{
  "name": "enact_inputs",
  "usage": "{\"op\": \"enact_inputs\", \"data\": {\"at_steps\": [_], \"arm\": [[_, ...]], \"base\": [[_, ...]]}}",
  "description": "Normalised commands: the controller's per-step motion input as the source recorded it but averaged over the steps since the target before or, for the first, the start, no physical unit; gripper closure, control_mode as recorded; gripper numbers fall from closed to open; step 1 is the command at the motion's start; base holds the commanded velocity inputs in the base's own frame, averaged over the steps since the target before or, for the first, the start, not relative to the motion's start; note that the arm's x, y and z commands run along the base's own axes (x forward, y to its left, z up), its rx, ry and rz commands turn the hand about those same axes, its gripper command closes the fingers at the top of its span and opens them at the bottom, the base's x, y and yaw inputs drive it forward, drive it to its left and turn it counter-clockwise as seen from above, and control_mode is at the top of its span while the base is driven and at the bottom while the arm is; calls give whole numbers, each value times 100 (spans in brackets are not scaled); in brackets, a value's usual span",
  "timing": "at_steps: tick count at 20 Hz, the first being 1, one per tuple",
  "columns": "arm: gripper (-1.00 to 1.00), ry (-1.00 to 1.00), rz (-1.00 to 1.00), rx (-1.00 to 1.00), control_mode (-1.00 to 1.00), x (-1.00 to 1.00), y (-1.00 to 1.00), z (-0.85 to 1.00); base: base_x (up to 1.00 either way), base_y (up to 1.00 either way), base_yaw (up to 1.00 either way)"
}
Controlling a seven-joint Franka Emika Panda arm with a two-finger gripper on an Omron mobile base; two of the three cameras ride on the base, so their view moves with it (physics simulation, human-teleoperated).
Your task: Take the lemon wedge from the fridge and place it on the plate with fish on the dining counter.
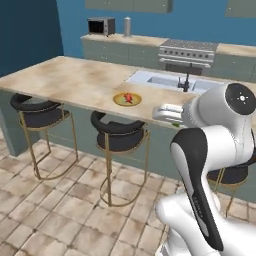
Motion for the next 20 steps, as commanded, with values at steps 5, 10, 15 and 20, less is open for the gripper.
{"op": "enact_inputs", "data": {"at_steps": [5,10,15,20], "arm": [[100,0,0,0,100,0,0,0],[100,0,0,0,100,0,0,0],[100,0,0,0,100,0,0,0],[100,0,0,0,100,0,0,0]], "base": [[100,11,-43],[100,72,-26],[100,97,-23],[100,15,-4]]}}
